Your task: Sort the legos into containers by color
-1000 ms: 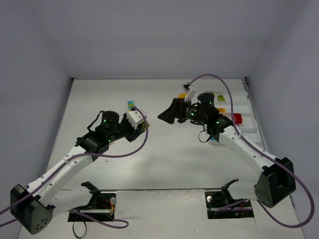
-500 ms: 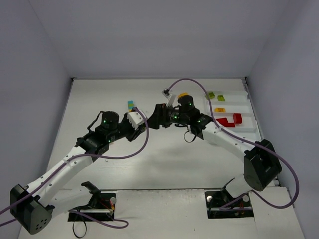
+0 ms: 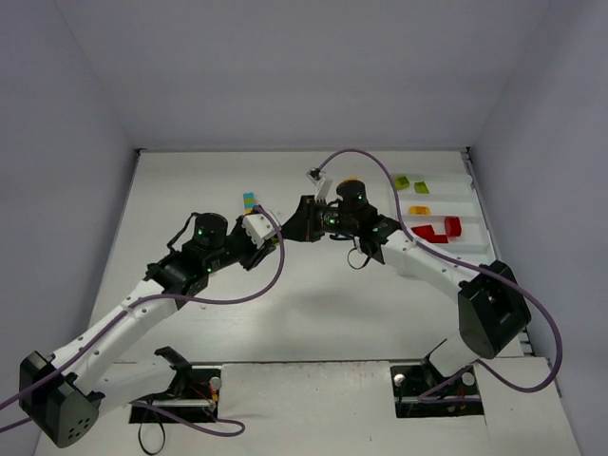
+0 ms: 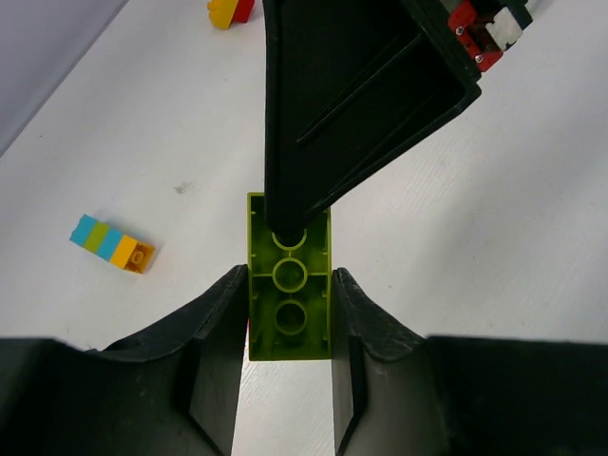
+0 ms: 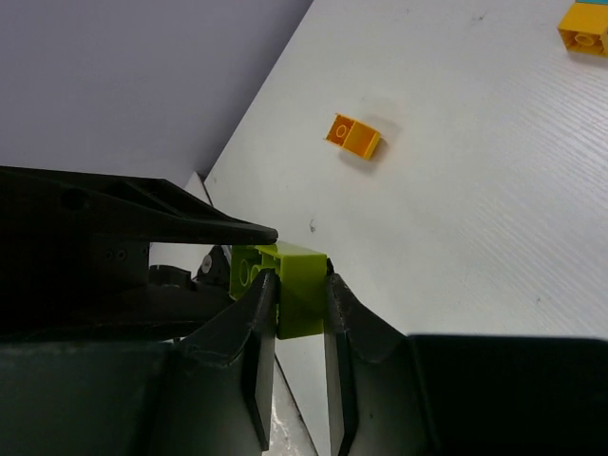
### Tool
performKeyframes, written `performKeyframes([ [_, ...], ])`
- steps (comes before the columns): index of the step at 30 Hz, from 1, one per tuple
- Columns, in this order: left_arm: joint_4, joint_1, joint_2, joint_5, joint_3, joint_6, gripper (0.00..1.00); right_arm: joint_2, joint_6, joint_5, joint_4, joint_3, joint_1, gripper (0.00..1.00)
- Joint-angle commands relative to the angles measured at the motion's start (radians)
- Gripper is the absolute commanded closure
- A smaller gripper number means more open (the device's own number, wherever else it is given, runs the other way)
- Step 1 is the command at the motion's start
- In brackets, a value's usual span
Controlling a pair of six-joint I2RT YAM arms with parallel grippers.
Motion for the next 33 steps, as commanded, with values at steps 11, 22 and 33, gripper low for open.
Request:
performKeyframes([
  [11, 0.035, 0.008, 0.040, -0.096, 0.069, -0.093, 0.39, -0.094, -0.184, 0.091, -0.051, 0.022, -0.224, 1.00],
  [22, -0.034, 0.103, 0.089, -0.287, 0.149, -0.299, 0.33, -0.017, -0.441, 0.453, -0.149, 0.108, -0.627, 1.00],
  [33, -0.156, 0.178, 0.170, -0.419, 0.215, -0.414, 0.24, 0.381, -0.443, 0.491, -0.082, 0.367, -0.858, 1.00],
])
